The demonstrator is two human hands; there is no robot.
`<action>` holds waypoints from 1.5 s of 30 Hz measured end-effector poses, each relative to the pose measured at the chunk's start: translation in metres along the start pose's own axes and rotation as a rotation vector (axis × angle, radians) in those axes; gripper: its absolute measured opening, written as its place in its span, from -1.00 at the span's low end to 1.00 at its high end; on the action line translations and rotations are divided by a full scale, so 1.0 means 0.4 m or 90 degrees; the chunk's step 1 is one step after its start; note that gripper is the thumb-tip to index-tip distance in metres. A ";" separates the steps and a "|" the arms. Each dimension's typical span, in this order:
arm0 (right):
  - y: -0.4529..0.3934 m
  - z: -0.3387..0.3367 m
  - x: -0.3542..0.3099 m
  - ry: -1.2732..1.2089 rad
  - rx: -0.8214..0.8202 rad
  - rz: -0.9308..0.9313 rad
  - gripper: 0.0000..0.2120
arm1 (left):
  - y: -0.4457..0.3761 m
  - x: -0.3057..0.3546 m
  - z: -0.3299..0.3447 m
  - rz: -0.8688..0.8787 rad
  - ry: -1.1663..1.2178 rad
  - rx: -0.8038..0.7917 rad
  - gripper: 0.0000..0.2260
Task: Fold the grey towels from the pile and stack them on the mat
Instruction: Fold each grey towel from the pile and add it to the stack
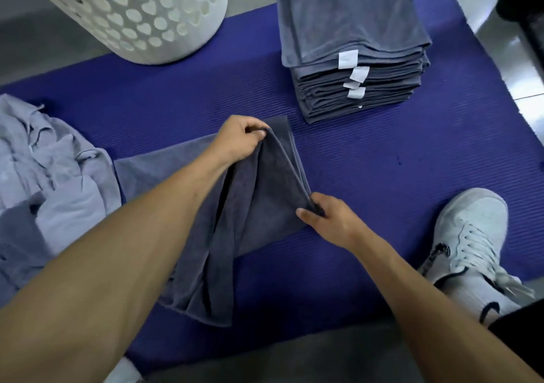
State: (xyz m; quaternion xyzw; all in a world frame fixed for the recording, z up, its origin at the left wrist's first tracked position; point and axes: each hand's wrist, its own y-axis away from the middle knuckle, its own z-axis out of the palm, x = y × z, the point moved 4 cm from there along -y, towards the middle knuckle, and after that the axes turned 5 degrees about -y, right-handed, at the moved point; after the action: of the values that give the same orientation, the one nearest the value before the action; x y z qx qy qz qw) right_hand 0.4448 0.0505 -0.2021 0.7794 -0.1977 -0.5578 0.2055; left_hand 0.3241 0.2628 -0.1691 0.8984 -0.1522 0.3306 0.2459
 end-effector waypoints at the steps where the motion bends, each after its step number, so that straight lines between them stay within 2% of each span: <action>1: -0.003 -0.001 0.007 -0.008 0.014 -0.006 -0.71 | -0.032 -0.006 0.012 -0.008 -0.013 -0.008 -0.85; 6: -0.018 -0.006 0.040 -0.058 0.045 0.009 -0.77 | -0.136 -0.021 0.063 -0.031 -0.088 -0.021 -0.87; 9: -0.032 -0.007 0.043 -0.074 0.056 0.016 -0.74 | -0.155 -0.038 0.074 -0.052 -0.076 0.008 -0.89; 15: -0.036 -0.008 0.053 -0.076 0.092 0.022 -0.80 | -0.167 -0.021 0.067 0.003 -0.066 0.073 -0.86; 21: -0.021 -0.008 0.057 -0.080 0.107 0.006 -0.84 | -0.158 -0.007 0.092 0.046 -0.171 0.070 -0.78; 25: -0.014 -0.008 0.066 -0.033 0.116 0.002 -0.84 | -0.145 -0.007 0.094 0.044 -0.227 0.057 -0.88; 28: -0.006 -0.010 0.067 -0.008 0.112 -0.001 -0.84 | -0.109 0.002 0.080 0.030 -0.208 0.062 -0.91; 32: 0.029 -0.012 0.061 -0.057 0.107 0.018 -0.84 | -0.026 0.018 0.030 0.021 -0.120 0.090 -0.97; 39: 0.126 -0.028 -0.050 -0.109 0.173 -0.063 -0.92 | 0.167 0.057 -0.123 0.019 -0.031 0.151 -0.94; 42: 0.164 -0.034 -0.126 -0.102 0.139 -0.053 -0.90 | 0.258 0.085 -0.185 0.020 -0.078 0.127 -0.85; 45: 0.213 -0.058 -0.202 -0.049 0.133 -0.037 -0.86 | 0.354 0.116 -0.254 0.008 -0.125 0.093 -0.90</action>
State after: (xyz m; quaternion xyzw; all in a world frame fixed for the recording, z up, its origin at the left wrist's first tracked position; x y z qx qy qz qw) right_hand 0.4360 0.0251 -0.0855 0.7799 -0.2401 -0.5694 0.0993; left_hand 0.2437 0.1948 -0.0226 0.9411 -0.1567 0.2526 0.1613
